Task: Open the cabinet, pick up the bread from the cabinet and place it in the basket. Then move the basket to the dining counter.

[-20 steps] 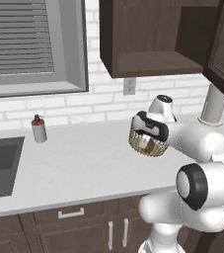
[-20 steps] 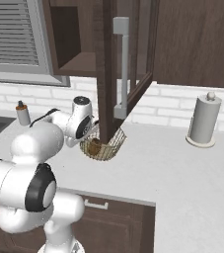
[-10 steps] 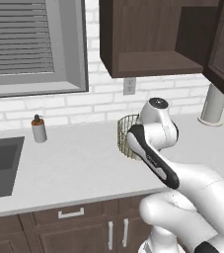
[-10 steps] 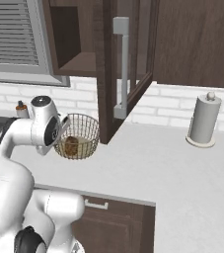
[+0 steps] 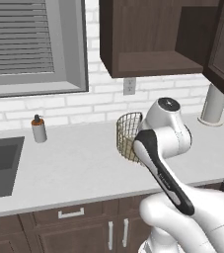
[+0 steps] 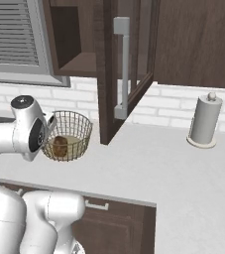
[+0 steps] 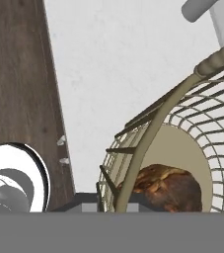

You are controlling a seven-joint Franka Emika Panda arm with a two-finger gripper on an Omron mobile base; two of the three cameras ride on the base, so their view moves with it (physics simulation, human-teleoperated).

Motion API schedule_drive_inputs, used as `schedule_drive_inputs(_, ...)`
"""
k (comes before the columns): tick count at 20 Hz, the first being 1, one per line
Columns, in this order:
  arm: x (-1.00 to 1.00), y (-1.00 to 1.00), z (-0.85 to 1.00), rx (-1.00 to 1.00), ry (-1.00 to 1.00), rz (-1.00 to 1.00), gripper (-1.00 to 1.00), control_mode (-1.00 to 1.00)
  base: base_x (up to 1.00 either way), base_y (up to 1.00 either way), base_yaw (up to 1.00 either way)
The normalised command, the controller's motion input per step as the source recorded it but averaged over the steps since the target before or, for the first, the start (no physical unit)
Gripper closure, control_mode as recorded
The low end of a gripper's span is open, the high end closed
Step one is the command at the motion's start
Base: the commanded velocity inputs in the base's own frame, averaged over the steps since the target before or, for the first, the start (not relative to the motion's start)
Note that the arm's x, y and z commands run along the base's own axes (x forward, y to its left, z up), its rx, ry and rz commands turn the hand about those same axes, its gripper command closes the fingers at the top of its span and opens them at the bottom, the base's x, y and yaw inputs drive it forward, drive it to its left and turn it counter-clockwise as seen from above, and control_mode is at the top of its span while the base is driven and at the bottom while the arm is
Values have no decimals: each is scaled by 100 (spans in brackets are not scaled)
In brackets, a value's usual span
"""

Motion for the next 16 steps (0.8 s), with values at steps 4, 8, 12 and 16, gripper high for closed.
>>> schedule_drive_inputs(4, 0, 0, 0, 0, 1, 0, 100, -100, 0, 0, 0)
schedule_drive_inputs(8, 0, 0, 0, 0, 0, 0, 100, -100, 0, 0, 0)
schedule_drive_inputs(12, 0, 0, 0, 0, 0, 0, 100, -100, 0, 0, 0)
schedule_drive_inputs(16, -14, 0, 0, 0, 0, 1, 100, 100, -75, 18, 12)
